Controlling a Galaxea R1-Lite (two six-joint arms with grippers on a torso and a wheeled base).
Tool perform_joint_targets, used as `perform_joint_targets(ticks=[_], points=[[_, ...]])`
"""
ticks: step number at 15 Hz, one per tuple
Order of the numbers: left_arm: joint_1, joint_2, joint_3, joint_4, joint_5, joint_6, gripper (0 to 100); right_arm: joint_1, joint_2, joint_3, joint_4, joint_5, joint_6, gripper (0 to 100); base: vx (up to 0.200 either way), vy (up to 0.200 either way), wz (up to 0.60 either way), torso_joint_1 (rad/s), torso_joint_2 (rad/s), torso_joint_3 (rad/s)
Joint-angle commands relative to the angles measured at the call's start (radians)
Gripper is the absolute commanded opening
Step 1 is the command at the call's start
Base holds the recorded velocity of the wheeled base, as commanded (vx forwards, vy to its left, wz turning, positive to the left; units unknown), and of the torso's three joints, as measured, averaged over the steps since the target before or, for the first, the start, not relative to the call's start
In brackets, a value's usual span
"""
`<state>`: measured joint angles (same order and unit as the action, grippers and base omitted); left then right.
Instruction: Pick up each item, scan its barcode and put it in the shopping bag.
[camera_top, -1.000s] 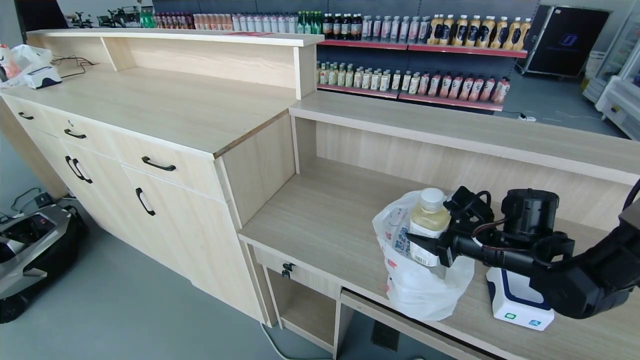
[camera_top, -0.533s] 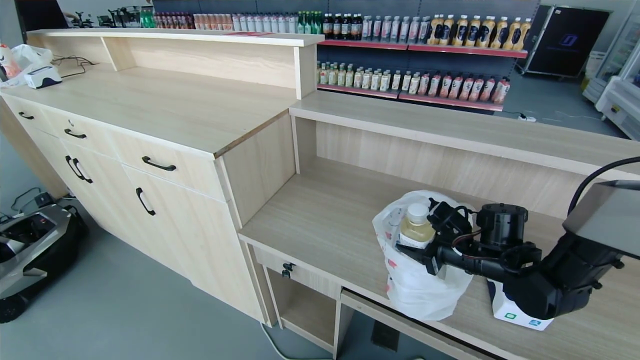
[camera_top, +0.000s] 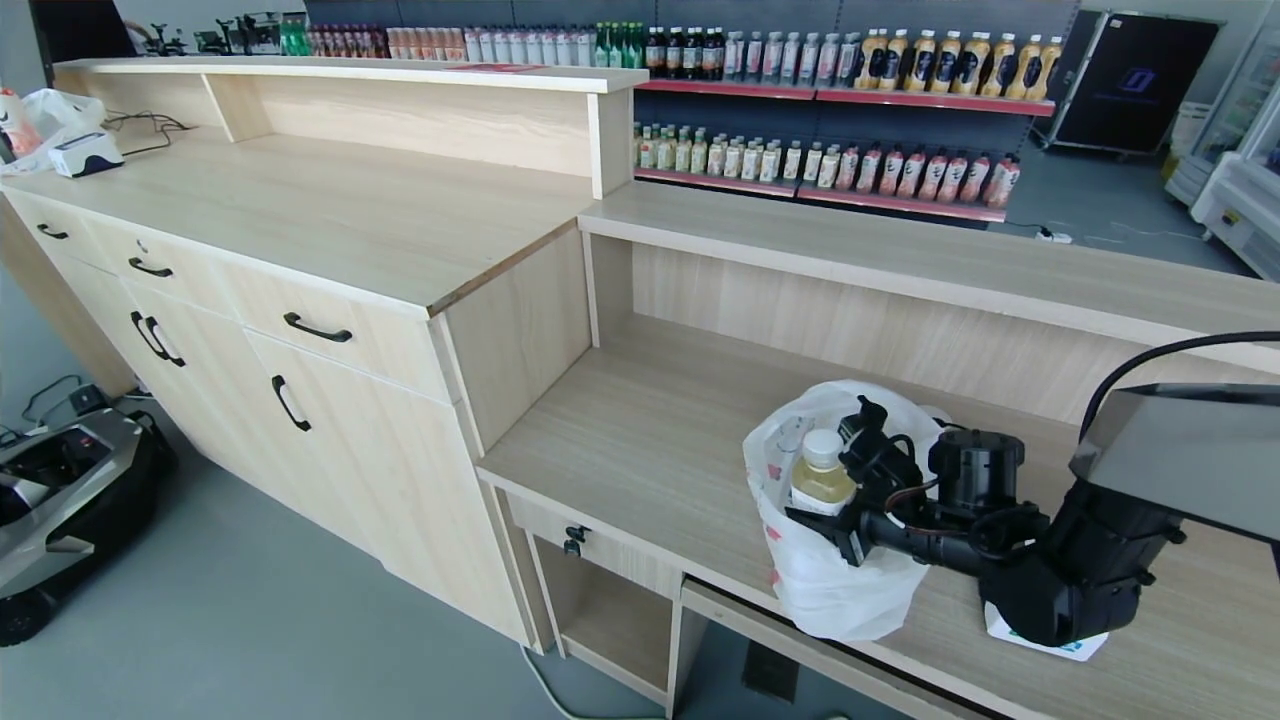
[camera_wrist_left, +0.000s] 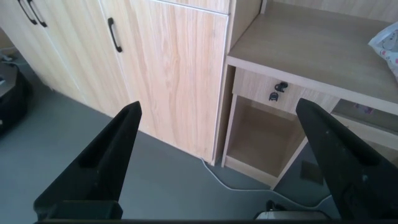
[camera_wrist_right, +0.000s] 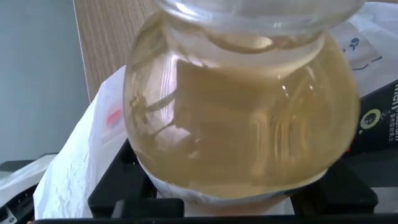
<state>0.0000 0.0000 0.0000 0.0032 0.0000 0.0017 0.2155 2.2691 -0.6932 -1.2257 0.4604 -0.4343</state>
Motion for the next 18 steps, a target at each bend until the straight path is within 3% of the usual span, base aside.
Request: perform_joint_targets(ticks=[1, 2, 3, 8, 13, 18], points=[[0.0, 0.0, 0.0, 0.0, 0.0, 0.0, 100, -0.005, 0.032, -0.002, -0.009, 0.0, -0.001, 0, 0.0, 0.0, 0.0, 0.0, 0.0, 0.0], [0.0, 0.0, 0.0, 0.0, 0.0, 0.0, 100, -0.012, 0.032, 0.001, -0.009, 0.0, -0.001, 0, 0.0, 0.0, 0.0, 0.0, 0.0, 0.0], [0.0, 0.0, 0.0, 0.0, 0.0, 0.0, 100, -0.013, 0.03, 0.003, -0.009, 0.0, -0.001, 100, 0.0, 0.0, 0.0, 0.0, 0.0, 0.0], [0.0, 0.0, 0.0, 0.0, 0.0, 0.0, 100, -0.022, -0.072, -0.003, 0.034, 0.001, 0.043, 100, 0.0, 0.0, 0.0, 0.0, 0.0, 0.0], [0.0, 0.0, 0.0, 0.0, 0.0, 0.0, 100, -0.047, -0.419, 0.014, 0.316, 0.001, 0.108, 100, 0.0, 0.0, 0.0, 0.0, 0.0, 0.0], [0.0, 0.0, 0.0, 0.0, 0.0, 0.0, 100, -0.136, -0.663, 0.119, 0.321, -0.005, 0.095, 100, 0.0, 0.0, 0.0, 0.0, 0.0, 0.0]])
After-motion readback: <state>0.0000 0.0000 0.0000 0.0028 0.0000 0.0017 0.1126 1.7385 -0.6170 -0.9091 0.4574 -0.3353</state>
